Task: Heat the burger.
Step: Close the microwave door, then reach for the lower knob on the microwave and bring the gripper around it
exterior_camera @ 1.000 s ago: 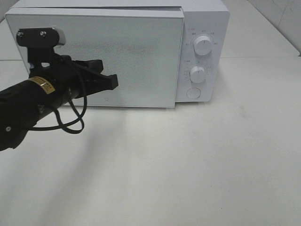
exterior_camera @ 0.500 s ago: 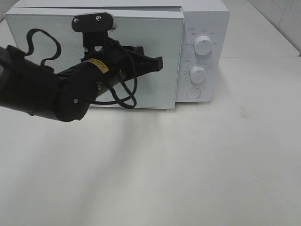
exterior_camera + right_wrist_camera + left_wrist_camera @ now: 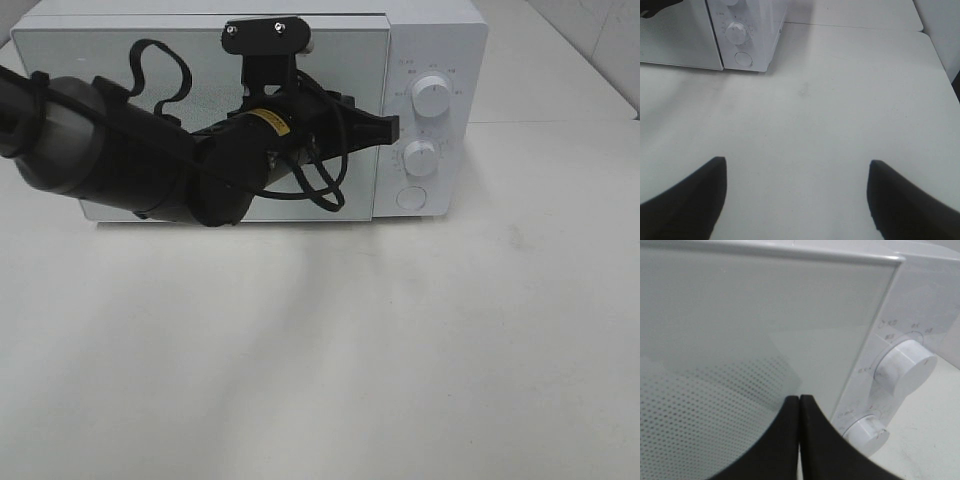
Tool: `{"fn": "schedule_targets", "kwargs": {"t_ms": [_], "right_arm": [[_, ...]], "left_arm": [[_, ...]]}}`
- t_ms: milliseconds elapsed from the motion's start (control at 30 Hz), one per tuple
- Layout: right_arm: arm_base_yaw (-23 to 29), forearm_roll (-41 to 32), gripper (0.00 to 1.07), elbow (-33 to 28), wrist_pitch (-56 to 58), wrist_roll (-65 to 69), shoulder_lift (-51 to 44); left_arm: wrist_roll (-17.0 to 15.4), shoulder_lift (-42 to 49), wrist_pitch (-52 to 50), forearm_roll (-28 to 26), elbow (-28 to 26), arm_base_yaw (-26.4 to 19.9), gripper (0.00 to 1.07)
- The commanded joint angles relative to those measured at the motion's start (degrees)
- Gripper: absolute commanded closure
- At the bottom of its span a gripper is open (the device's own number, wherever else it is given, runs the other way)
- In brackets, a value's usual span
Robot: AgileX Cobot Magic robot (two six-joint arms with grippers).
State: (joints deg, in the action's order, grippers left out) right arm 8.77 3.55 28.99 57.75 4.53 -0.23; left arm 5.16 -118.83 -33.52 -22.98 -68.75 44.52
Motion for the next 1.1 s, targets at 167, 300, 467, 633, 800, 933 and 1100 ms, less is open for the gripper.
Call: {"fn": "schedule_targets", "kwargs": {"t_ms": [167, 300, 467, 633, 800, 933, 1100], "right_arm": [[-0.4, 0.0, 0.32, -0.2, -0.7, -0.5, -1.5], [-0.4, 0.0, 0.32, -0.2, -0.7, -0.5, -1.5], [-0.4, 0.0, 0.32, -0.2, -0.7, -0.5, -1.5], [-0.4, 0.0, 0.32, -0.2, -0.7, -0.5, -1.5], [-0.4, 0.0, 0.32, -0.2, -0.7, -0.5, -1.5], [-0.4, 0.0, 0.32, -0.2, -0.7, -0.5, -1.5], [-0.4, 0.0, 0.32, -0.2, -0.7, -0.5, -1.5]], "left_arm": [[4.9, -1.3, -3.4, -7.5, -3.5, -1.1, 1.07], [5.5, -0.2, 1.8, -7.1, -3.0, -0.6, 1.07], [6.6, 3.4, 12.2, -6.0, -1.3, 0.6, 1.07], [9.8, 6.8, 25.7, -4.3, -0.4, 1.3, 0.93], [9.9, 10.1, 39.9, -4.3, -0.4, 1.3, 0.42], [9.9, 11.7, 47.8, -4.4, -0.4, 1.3, 0.09], [9.9, 14.6, 64.1, -4.2, -0.5, 1.3, 0.06]]}}
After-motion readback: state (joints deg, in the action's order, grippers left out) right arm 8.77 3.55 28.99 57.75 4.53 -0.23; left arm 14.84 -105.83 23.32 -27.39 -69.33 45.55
